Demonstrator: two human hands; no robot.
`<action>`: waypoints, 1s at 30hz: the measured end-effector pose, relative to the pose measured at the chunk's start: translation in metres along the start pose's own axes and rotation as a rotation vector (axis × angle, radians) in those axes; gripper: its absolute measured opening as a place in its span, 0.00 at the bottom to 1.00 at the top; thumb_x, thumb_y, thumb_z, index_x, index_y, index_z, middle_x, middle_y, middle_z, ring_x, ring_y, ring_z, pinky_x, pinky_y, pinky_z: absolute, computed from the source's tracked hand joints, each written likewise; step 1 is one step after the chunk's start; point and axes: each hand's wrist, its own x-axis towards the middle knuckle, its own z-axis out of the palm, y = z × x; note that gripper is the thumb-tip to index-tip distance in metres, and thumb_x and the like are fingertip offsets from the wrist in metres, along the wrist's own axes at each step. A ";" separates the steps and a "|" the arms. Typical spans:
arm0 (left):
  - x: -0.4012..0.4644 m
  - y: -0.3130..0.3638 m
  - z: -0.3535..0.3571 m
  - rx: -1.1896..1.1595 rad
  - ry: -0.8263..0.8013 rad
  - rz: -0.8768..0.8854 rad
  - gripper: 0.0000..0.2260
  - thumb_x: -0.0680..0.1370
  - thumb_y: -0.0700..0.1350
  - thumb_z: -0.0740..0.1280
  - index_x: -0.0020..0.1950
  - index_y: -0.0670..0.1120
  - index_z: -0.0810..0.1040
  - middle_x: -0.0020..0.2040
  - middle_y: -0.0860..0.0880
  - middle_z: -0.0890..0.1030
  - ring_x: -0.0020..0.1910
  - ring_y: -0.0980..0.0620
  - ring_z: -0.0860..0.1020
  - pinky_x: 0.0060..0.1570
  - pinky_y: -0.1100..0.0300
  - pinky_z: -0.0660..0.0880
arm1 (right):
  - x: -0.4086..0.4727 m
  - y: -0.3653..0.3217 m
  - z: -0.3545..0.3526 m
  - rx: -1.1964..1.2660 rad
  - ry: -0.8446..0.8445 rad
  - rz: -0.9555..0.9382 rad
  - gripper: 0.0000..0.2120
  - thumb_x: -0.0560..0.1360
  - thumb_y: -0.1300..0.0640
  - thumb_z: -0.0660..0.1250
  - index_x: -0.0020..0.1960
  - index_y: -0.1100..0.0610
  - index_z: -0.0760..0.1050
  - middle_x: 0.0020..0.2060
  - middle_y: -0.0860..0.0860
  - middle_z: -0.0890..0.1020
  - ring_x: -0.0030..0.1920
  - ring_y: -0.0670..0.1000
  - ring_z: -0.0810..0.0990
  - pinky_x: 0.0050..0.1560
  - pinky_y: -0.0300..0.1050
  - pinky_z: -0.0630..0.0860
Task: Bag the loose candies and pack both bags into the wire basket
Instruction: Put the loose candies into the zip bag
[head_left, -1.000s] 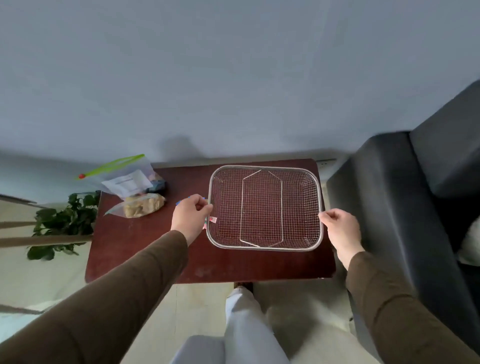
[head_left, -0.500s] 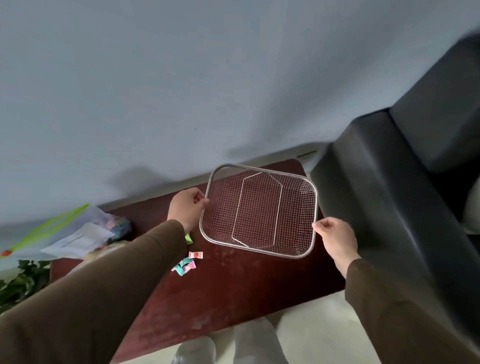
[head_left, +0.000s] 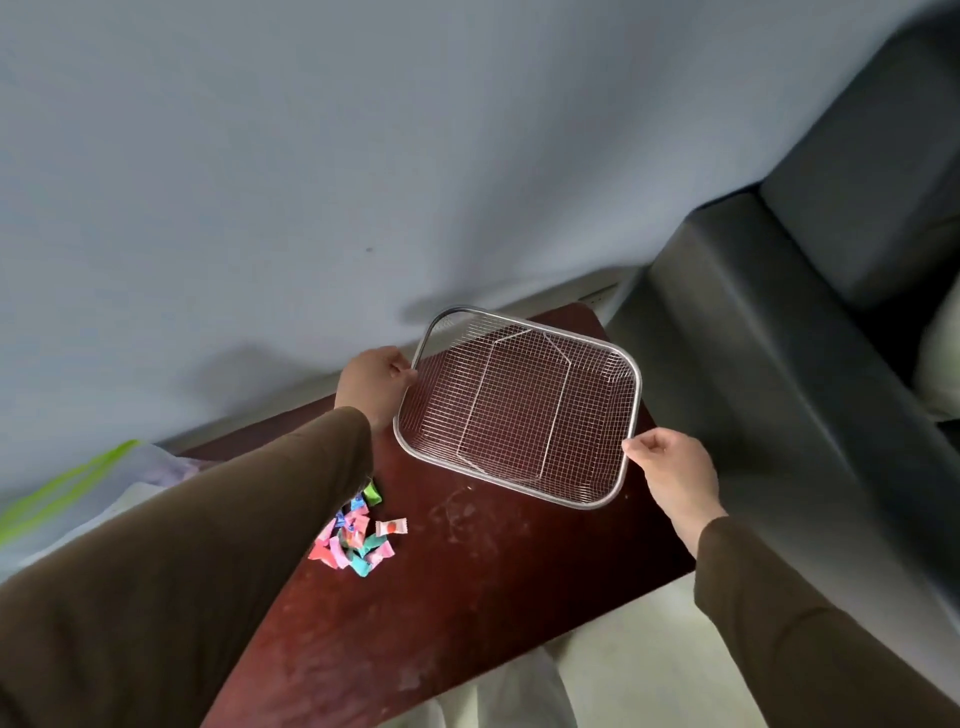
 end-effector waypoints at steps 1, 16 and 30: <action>0.001 -0.001 0.000 -0.001 -0.003 0.006 0.06 0.78 0.44 0.72 0.49 0.42 0.85 0.48 0.42 0.87 0.50 0.41 0.83 0.50 0.52 0.77 | -0.001 -0.002 0.000 -0.014 0.007 0.004 0.09 0.78 0.51 0.69 0.43 0.54 0.82 0.38 0.48 0.84 0.42 0.50 0.81 0.35 0.41 0.69; -0.092 -0.062 -0.051 -0.188 0.073 -0.009 0.04 0.80 0.47 0.71 0.48 0.48 0.82 0.39 0.53 0.82 0.41 0.49 0.80 0.44 0.54 0.74 | -0.095 -0.084 0.066 0.060 0.097 -0.474 0.06 0.79 0.50 0.68 0.47 0.52 0.77 0.37 0.44 0.80 0.39 0.41 0.79 0.37 0.38 0.71; -0.217 -0.161 -0.041 -0.456 0.159 -0.164 0.05 0.79 0.46 0.73 0.43 0.53 0.82 0.35 0.56 0.81 0.34 0.58 0.75 0.40 0.54 0.74 | -0.140 -0.058 0.241 -0.618 -0.107 -1.064 0.45 0.73 0.28 0.60 0.80 0.54 0.58 0.79 0.57 0.62 0.76 0.60 0.64 0.70 0.57 0.69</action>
